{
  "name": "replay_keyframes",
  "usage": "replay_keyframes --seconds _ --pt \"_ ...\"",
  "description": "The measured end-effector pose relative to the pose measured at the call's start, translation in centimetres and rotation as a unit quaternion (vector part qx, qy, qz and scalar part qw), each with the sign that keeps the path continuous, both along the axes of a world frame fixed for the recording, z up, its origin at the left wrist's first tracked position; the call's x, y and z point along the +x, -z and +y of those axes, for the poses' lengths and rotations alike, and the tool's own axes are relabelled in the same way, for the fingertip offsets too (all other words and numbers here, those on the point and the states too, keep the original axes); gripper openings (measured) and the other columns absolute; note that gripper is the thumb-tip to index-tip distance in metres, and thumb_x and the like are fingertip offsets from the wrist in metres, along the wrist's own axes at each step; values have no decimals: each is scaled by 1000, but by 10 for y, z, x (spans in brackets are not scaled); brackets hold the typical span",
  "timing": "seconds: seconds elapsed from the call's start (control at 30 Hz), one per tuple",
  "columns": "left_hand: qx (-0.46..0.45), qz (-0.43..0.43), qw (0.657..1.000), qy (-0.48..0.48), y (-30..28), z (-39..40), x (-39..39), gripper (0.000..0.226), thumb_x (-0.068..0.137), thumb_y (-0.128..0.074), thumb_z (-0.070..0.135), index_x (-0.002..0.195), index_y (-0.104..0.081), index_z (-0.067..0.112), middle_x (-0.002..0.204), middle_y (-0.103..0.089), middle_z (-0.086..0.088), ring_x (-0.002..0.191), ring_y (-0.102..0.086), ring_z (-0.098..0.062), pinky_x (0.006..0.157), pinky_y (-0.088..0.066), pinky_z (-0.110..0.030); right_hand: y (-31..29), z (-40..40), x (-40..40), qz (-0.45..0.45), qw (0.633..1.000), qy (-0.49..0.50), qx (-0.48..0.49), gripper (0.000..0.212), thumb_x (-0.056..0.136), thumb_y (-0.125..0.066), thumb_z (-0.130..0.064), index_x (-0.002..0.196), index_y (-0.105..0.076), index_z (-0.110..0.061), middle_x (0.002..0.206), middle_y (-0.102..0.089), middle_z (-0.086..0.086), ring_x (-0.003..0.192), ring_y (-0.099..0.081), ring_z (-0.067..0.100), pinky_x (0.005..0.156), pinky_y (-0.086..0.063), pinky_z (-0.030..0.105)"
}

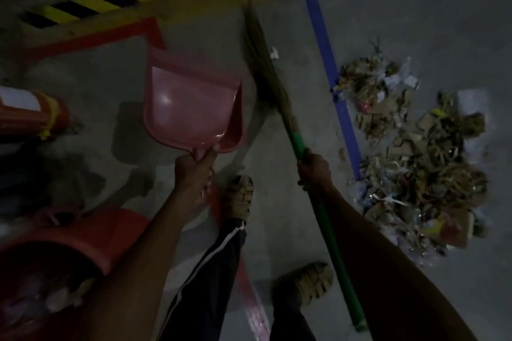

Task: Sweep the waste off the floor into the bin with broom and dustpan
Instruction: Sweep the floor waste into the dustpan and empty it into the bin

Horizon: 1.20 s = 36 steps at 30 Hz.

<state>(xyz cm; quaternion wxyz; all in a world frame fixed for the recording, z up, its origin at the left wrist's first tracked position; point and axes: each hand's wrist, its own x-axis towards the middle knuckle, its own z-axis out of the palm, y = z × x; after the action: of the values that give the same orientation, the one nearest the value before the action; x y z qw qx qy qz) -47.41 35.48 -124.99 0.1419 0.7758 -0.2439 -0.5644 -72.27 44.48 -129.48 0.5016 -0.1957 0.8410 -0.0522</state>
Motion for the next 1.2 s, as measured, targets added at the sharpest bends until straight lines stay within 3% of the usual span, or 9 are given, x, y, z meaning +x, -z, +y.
replay_keyframes --seconds 0.07,0.13,0.3,0.53,0.67,0.83,0.97,1.1,1.2 --pt "10 -1 1000 10 6 10 7 45 81 -81 50 70 -55 15 46 -45 1 35 -37 -13 42 -31 -23 0 28 -4 38 999 21 14 48 95 -52 -23 141 -47 -9 95 -65 15 78 -68 36 65 -60 45" --pt "14 4 1000 16 8 20 10 46 81 -81 50 71 -54 15 49 -43 -1 34 -35 -12 43 -29 -22 -7 56 -6 96 995 -21 27 49 92 -54 -20 138 -45 -6 109 -57 18 87 -62 37 71 -54 42" --pt "20 13 1000 11 10 34 9 46 83 -80 47 67 -51 15 48 -44 0 36 -35 -14 44 -30 -19 -18 112 8 181 980 -84 -25 50 95 -53 -14 141 -36 -6 128 -45 16 69 -49 28 56 -47 38" --pt "-8 11 999 38 16 40 8 47 86 -79 42 66 -48 13 46 -44 -1 35 -37 -15 43 -31 -22 7 110 35 111 971 -178 -113 57 97 -53 -19 149 -34 -11 135 -45 15 80 -58 41 63 -50 45" --pt "-11 13 998 63 20 53 16 47 83 -81 46 68 -52 13 48 -47 -2 38 -38 -15 44 -32 -22 22 106 46 79 961 -259 -49 58 96 -51 -24 149 -30 -15 132 -47 14 87 -59 39 69 -54 44" --pt "-10 16 995 96 18 73 8 46 86 -78 43 69 -51 11 48 -45 -2 36 -38 -14 42 -32 -21 18 135 24 114 980 -165 4 52 93 -55 -22 142 -37 -16 122 -50 13 90 -60 35 66 -43 35" --pt "-17 28 991 130 15 86 -15 44 89 -76 39 69 -50 10 45 -44 -1 31 -36 -12 36 -30 -18 14 166 -9 175 981 -85 29 48 93 -52 -22 138 -40 -11 117 -49 16 87 -58 38 69 -49 40" --pt "-23 53 985 160 13 92 -40 42 88 -77 40 90 -57 4 48 -43 -1 32 -35 -13 39 -32 -20 2 203 -21 246 968 -42 8 43 93 -51 -16 134 -42 -6 118 -50 20 80 -56 39 58 -45 40" --pt "-17 64 983 171 10 88 -59 42 87 -78 42 82 -54 9 49 -43 -2 32 -35 -13 40 -32 -20 -9 228 -25 269 962 -41 -24 45 93 -55 -13 136 -40 -8 123 -50 21 78 -56 38 53 -45 40"
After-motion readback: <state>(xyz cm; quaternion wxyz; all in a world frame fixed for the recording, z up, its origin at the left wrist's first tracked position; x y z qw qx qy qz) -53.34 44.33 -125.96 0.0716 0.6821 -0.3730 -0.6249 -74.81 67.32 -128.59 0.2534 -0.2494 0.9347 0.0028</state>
